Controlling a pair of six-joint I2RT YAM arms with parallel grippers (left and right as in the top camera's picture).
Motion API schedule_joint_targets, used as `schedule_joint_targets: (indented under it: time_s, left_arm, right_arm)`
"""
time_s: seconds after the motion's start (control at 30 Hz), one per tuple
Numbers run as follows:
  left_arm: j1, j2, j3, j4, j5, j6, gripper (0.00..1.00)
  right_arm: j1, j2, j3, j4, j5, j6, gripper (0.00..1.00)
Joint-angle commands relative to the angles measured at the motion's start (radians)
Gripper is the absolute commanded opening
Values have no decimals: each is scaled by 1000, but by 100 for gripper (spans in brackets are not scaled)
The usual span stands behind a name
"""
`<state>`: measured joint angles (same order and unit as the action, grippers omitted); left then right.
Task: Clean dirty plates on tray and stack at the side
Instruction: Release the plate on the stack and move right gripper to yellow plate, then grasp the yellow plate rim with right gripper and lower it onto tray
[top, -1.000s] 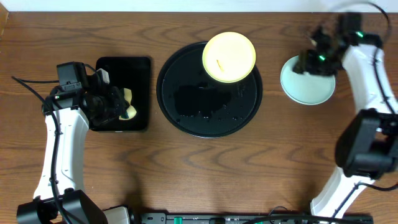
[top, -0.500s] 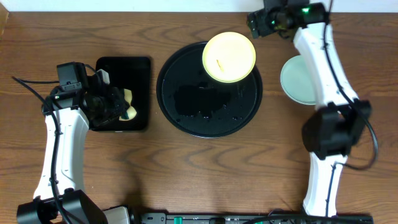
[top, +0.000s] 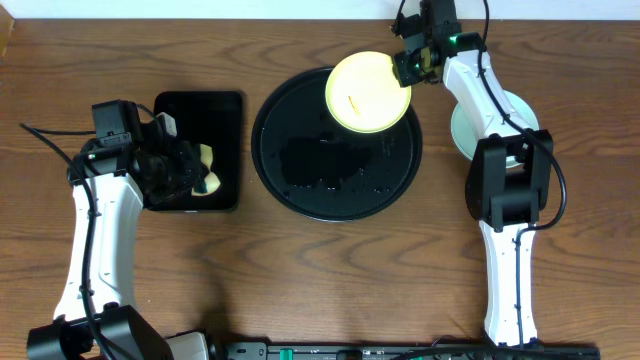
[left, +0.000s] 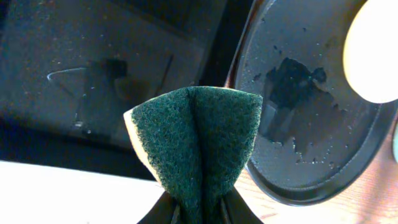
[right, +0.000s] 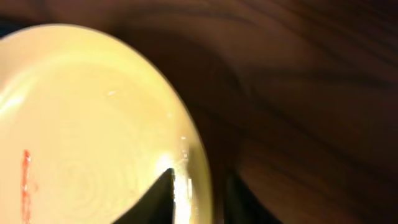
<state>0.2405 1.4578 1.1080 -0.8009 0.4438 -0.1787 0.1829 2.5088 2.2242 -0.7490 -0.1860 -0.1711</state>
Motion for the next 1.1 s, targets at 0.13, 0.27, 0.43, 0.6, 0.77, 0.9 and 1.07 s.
schedule_joint_targets:
  time_s: [0.13,0.27,0.43,0.6,0.77,0.9,1.07]
  left_arm:
    - [3,6,15,-6,-34,14,15]
    - [3,6,15,-7,-34,13,15]
    - [3,6,15,-6,-34,14,15]
    - [3,6,15,-6,-34,14,15]
    - [3,6,15,-6,-34,14,16]
    - [3,6,15,-6,-34,14,16]
    - [3,6,15,-15,-34,14,17]
  right_arm:
    - [5,-7,3,-90,-23,-3,23]
    - [5,-7,3,-99,-19,-2,12]
    - [6,-7,3,-165,-19,-2,1]
    - [5,-36,3,-255,98,78,1]
    - [8,-111,3,-424,109,195,1]
    - [9,-156,3,-520,96,383,1]
    - [30,-158,-14,-600,16,516,1]
